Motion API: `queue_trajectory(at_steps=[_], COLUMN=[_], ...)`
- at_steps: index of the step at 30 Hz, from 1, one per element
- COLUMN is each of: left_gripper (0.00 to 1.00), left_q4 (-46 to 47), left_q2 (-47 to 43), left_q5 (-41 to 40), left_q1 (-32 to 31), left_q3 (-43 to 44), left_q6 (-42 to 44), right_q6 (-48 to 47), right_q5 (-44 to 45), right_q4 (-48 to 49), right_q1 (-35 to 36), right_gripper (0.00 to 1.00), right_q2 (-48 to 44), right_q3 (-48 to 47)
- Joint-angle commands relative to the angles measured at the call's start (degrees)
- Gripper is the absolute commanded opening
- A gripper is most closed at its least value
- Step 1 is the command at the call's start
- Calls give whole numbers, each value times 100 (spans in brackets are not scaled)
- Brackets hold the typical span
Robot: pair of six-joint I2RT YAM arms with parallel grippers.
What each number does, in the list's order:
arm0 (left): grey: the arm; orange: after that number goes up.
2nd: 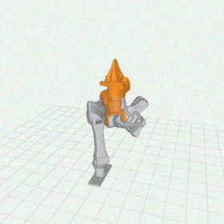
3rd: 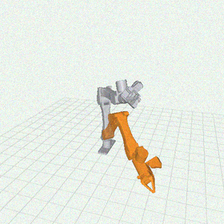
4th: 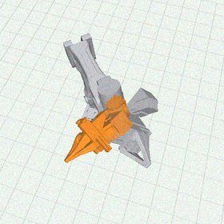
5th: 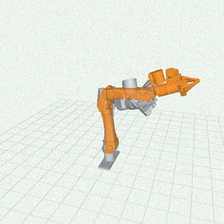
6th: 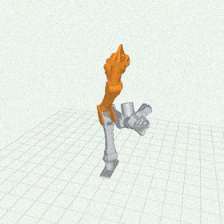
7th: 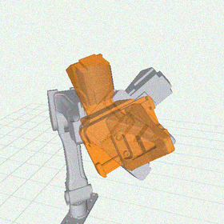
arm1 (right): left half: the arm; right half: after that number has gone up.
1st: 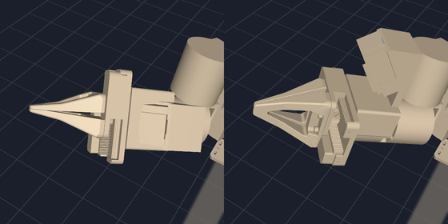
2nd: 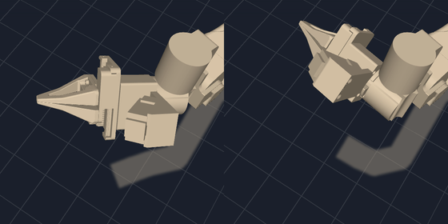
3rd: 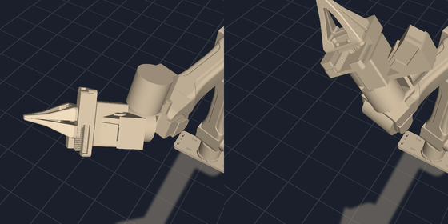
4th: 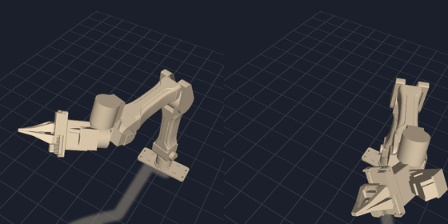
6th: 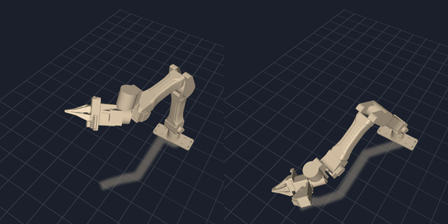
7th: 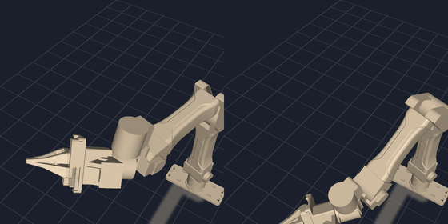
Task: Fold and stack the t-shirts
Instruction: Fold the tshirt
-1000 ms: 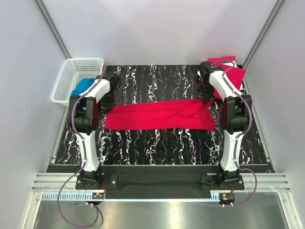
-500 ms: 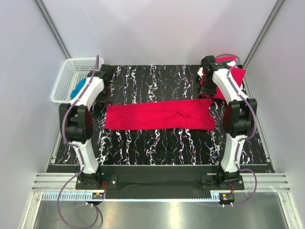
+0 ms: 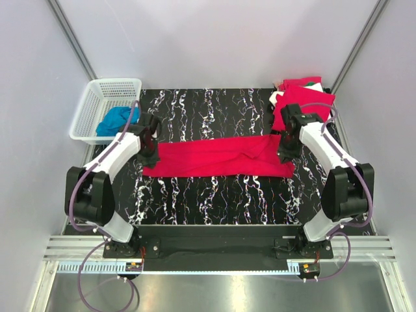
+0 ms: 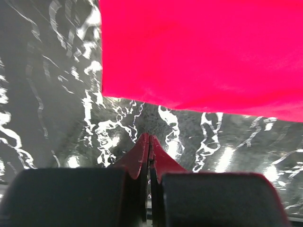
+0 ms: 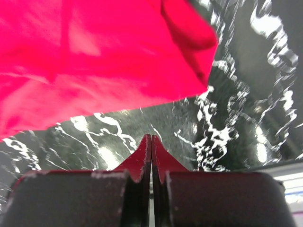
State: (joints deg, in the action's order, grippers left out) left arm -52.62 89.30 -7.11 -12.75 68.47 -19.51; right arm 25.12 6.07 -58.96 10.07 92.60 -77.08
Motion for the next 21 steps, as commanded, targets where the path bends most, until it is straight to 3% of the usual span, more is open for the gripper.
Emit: queue_trajectory(at_steps=[1, 21], left_gripper=[0, 0], left_q4=[744, 1439], left_q2=[166, 1221], left_q5=[140, -185], left_q1=[-43, -43], left_q3=[-193, -299], left_q6=[-36, -44], right_q6=[326, 379], right_q5=[-53, 562], right_q4=[508, 719], right_q1=[154, 171], right_gripper=[0, 0], right_q2=[-14, 1260], right_q3=[237, -9])
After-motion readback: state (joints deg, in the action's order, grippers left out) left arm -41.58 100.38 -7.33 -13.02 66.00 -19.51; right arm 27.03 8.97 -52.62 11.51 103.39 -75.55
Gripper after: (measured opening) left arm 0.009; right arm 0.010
